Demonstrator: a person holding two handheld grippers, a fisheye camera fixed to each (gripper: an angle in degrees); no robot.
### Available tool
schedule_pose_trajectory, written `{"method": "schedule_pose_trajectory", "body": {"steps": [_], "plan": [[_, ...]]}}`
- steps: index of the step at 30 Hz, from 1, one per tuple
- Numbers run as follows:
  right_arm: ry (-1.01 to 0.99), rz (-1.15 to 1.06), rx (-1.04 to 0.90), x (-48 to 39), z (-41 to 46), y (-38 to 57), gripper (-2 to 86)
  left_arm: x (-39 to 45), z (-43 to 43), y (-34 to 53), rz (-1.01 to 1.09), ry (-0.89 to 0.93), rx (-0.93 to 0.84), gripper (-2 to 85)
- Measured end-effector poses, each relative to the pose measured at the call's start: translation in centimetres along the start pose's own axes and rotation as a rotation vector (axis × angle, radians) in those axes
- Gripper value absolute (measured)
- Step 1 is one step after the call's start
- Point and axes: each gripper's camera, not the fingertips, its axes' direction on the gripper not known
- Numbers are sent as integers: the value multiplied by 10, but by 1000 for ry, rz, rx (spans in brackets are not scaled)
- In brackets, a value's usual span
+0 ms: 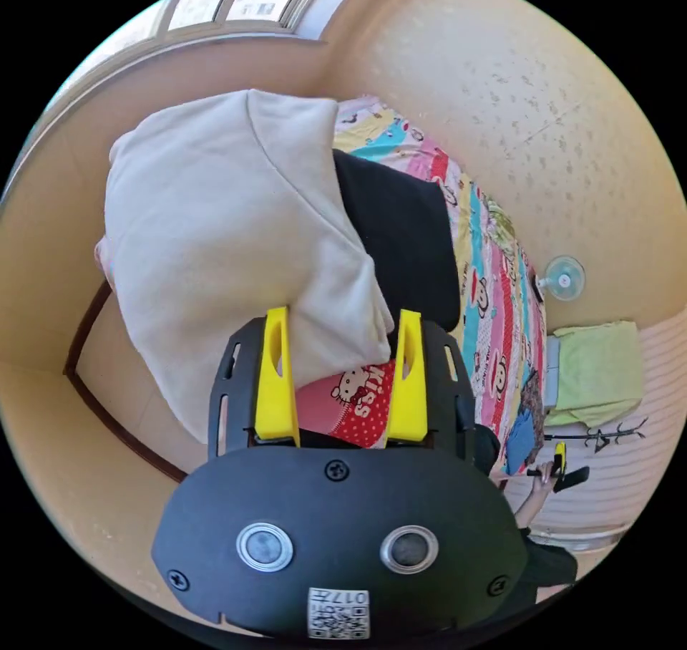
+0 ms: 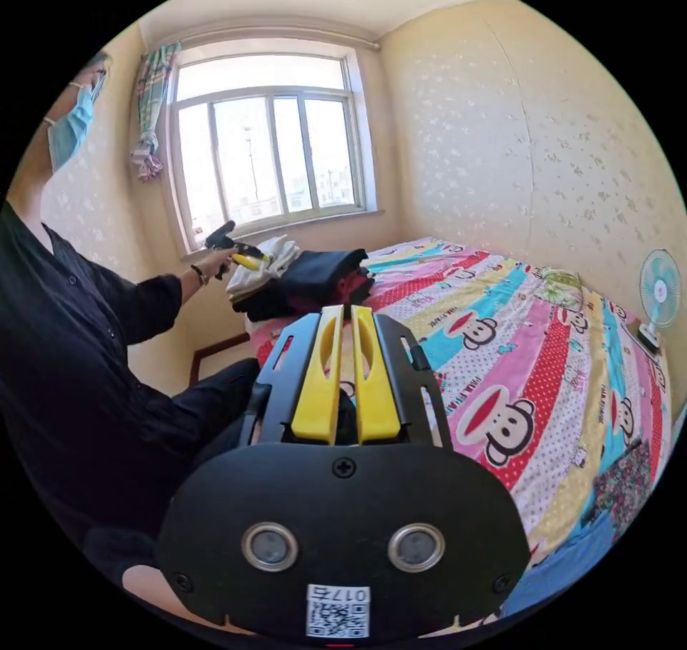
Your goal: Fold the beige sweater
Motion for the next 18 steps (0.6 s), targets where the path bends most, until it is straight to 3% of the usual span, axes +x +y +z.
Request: {"method": "schedule_pose_trajectory", "body": {"steps": [2, 5, 10, 12, 18], "plan": [[84, 65, -43, 22, -33, 25, 22, -8, -4, 16, -11, 1, 41, 121], [108, 151, -24, 49, -72, 56, 22, -32, -34, 60, -7, 266, 183, 43], [47, 175, 50, 85, -106, 73, 17, -51, -142, 133, 122, 570, 443, 31], [8, 135, 78, 93, -108, 60, 18, -32, -210, 166, 256, 643, 552, 29], [-173, 28, 250, 108, -93, -9, 69, 73, -331, 234, 706, 775, 649, 22]]}}
